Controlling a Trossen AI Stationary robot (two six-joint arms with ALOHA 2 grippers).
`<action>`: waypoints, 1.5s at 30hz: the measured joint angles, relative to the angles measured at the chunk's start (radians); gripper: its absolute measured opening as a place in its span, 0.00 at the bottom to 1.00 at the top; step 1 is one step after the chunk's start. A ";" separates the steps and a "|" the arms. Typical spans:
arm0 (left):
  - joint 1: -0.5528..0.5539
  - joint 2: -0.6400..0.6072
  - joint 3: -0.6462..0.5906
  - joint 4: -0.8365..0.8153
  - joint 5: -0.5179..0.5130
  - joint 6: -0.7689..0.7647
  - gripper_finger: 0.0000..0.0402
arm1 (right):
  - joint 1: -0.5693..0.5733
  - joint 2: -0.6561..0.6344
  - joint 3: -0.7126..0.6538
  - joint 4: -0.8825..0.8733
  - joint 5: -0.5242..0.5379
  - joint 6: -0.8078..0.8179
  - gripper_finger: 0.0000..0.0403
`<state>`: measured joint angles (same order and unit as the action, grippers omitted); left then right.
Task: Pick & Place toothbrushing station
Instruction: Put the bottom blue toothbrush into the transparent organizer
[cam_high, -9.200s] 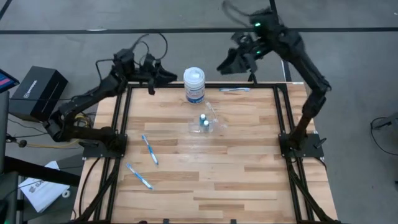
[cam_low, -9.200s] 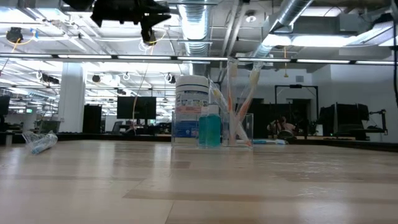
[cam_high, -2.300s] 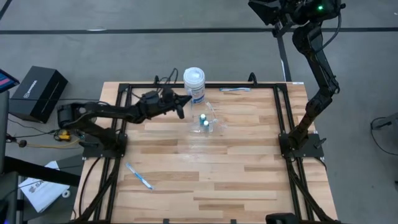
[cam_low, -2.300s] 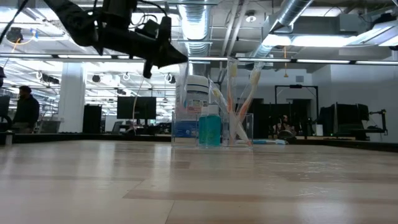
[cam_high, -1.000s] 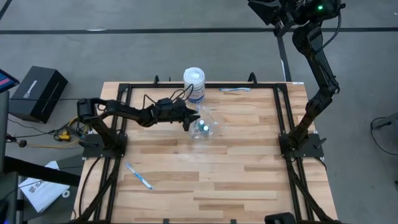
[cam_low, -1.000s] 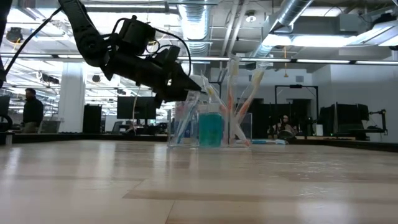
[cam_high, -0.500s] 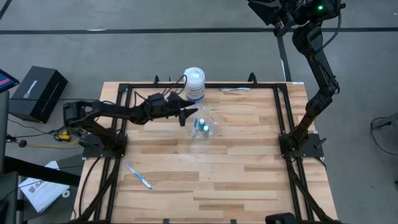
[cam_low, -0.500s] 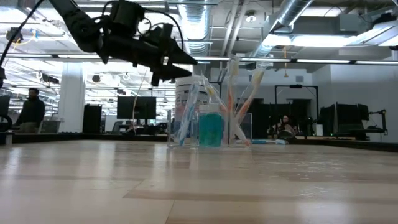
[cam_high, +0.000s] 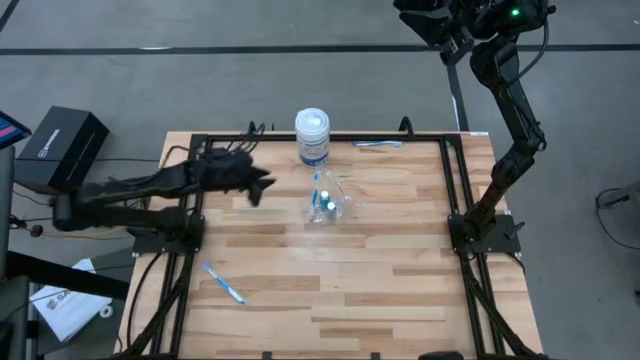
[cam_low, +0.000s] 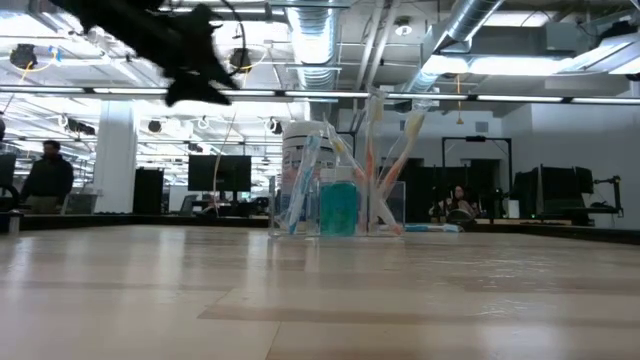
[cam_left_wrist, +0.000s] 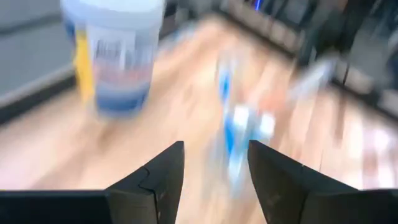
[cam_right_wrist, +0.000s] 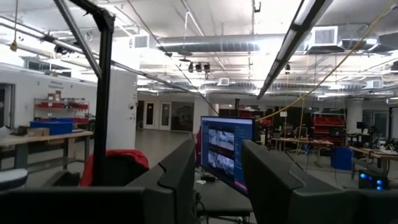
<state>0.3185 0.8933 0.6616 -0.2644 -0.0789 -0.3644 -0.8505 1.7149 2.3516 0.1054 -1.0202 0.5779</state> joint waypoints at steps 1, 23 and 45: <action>-0.009 -0.030 0.015 -0.097 0.004 0.014 0.42 | 0.001 0.000 0.000 0.000 -0.004 -0.003 0.30; -0.431 -0.027 0.101 -0.709 -0.007 -1.405 0.41 | 0.039 0.000 0.000 0.000 -0.045 -0.063 0.30; -0.740 0.351 0.190 -0.566 -0.284 -1.792 0.40 | 0.018 0.008 -0.001 0.001 -0.079 -0.117 0.30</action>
<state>-0.4217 1.2438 0.8520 -0.8299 -0.3633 -2.1559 -0.8330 1.7226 2.3508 0.1061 -1.0989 0.4606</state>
